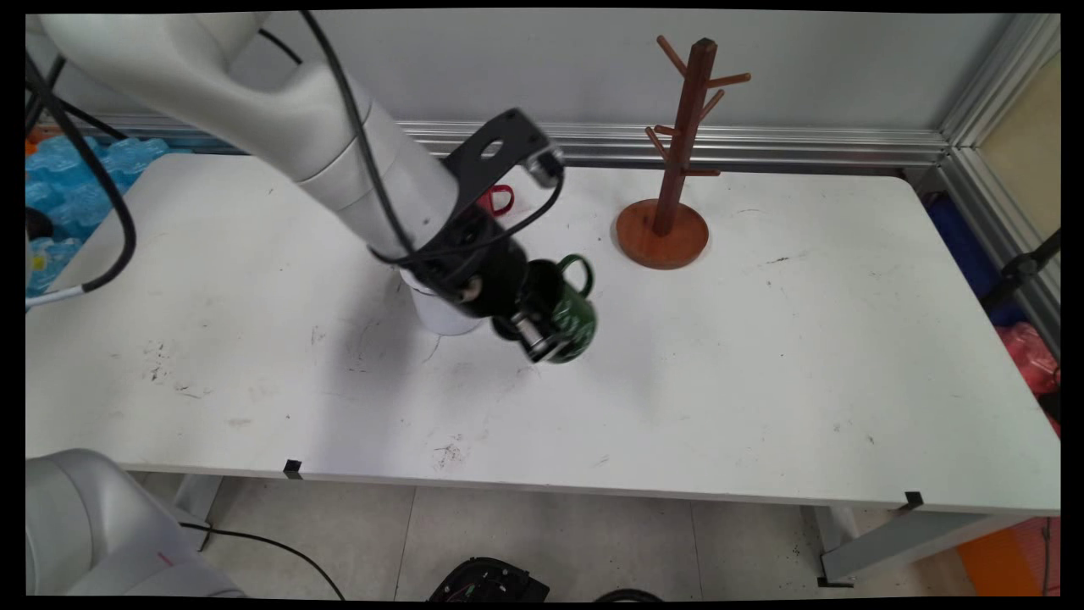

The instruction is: Place the picked object on the table

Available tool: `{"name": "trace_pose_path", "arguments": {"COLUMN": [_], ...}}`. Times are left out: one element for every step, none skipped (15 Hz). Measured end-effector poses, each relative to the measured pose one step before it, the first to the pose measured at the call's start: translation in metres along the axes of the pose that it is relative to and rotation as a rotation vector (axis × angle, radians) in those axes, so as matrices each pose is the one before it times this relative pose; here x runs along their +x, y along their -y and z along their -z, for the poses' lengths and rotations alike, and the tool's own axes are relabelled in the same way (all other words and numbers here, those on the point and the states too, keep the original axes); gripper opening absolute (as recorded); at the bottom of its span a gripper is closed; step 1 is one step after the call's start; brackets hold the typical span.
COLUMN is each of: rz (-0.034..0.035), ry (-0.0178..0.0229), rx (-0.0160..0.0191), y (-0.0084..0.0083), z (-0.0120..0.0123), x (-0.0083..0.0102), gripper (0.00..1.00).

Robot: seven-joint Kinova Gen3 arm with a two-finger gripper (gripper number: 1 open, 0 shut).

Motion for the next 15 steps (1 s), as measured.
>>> {"name": "trace_pose_path", "arguments": {"rz": [0.00194, 0.00283, 0.00307, 0.00465, 0.00226, -0.00007, -0.00557, -0.00667, -0.00562, -0.00531, -0.00449, -0.00329, -0.00346, -0.00317, -0.00398], "ry": [0.01638, 0.01544, 0.01470, 0.02294, 0.02035, 0.01704, 0.02118, 0.02051, 0.01701, 0.01902, 0.01866, 0.01525, 0.01750, 0.01419, 0.01501], "rx": [0.00646, 0.00618, 0.00596, 0.00913, 0.00747, 0.00611, 0.00736, 0.00761, 0.00643, 0.00762, 0.00739, 0.00564, 0.00621, 0.00537, 0.00639], "y": [-0.00002, -0.00008, -0.00013, -0.00028, -0.00024, -0.00015, -0.00015, 0.00014, 0.00021, 0.00029, 0.00019, 0.00003, -0.00013, -0.00010, -0.00001], "z": [-0.00001, -0.00040, -0.00049, -0.00140, -0.00172, -0.00169, -0.00247, -0.00289, -0.00263, -0.00320, -0.00348, -0.00304, -0.00380, -0.00327, -0.00372], "x": [-0.00355, -0.00305, -0.00289, -0.00414, -0.00351, -0.00279, -0.00313, -0.00261, -0.00190, -0.00166, -0.00128, -0.00082, -0.00059, -0.00005, 0.00029], "gripper": [0.00, 0.00, 0.00, 0.00, 0.00, 0.00, 0.00, 0.00, 0.00, 0.00, 0.00, 0.00, 0.00, 0.00, 0.00]}}
